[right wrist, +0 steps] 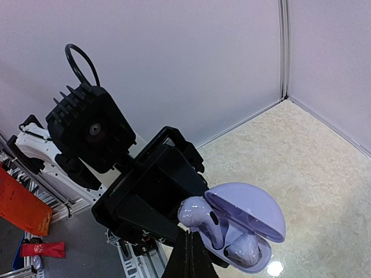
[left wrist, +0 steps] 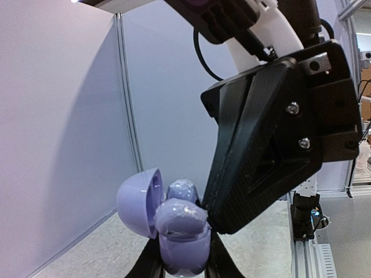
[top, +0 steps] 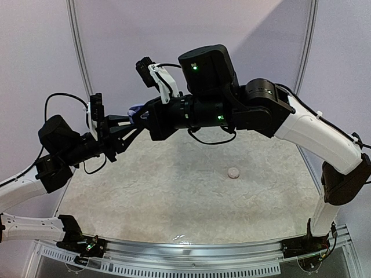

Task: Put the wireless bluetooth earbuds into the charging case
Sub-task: Adjust the left earbud in the left side groove of the charging case.

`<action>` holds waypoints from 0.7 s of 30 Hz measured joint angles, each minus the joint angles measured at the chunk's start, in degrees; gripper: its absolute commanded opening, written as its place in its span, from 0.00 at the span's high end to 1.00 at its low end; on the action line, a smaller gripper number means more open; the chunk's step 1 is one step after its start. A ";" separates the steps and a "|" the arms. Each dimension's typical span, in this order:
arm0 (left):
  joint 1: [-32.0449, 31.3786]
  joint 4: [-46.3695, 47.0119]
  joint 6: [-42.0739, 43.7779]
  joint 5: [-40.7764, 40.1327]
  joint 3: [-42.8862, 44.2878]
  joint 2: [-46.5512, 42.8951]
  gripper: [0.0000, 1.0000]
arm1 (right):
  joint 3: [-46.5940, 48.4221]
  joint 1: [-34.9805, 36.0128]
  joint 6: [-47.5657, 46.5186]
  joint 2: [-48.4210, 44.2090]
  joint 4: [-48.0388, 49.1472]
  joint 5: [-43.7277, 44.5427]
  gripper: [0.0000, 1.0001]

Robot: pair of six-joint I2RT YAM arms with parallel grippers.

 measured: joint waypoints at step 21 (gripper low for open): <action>1.18 -2.56 -0.70 10.73 0.00 0.63 1.00 | 1.68 0.02 -7.17 -7.06 -5.97 -8.72 0.48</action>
